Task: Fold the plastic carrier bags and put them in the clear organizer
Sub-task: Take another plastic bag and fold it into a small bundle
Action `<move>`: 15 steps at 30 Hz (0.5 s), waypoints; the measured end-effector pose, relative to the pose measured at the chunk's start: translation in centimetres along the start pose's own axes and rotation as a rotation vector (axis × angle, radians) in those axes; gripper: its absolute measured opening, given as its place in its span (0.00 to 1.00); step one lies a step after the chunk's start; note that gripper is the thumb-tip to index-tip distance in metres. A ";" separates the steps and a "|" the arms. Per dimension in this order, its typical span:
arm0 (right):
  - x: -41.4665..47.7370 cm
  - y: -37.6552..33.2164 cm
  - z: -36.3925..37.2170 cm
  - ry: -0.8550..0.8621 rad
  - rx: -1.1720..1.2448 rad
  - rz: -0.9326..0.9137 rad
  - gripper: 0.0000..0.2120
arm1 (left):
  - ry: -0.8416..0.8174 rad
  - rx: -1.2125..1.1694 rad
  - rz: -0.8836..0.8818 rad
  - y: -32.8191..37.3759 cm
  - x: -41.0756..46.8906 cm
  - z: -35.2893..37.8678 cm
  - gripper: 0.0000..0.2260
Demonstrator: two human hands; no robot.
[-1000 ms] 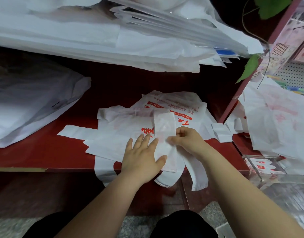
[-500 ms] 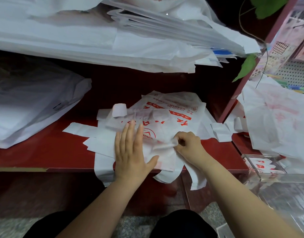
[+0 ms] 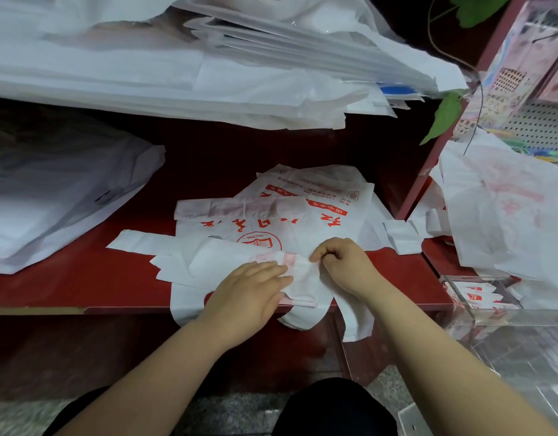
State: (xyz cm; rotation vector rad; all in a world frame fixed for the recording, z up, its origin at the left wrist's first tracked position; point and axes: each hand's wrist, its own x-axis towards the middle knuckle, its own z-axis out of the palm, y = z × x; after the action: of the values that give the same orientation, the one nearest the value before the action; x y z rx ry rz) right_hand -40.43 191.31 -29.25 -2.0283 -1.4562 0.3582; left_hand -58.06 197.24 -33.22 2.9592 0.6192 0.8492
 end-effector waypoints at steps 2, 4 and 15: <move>-0.5 -0.4 0.4 0.129 -0.061 -0.071 0.12 | 0.007 0.015 0.000 0.1 0.0 0.1 0.17; -1.7 -1.5 1.4 0.191 -0.099 -0.162 0.13 | 0.004 0.032 -0.007 0.1 0.0 0.2 0.17; -3.0 -0.8 4.9 0.241 -0.300 -0.460 0.12 | 0.222 -0.051 -0.066 1.1 -0.4 0.2 0.21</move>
State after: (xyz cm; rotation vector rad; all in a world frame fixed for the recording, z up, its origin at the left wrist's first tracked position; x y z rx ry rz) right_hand -44.77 190.28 -32.98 -1.7969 -1.8361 -0.3009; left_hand -57.85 196.09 -33.49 2.8050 0.6858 1.1783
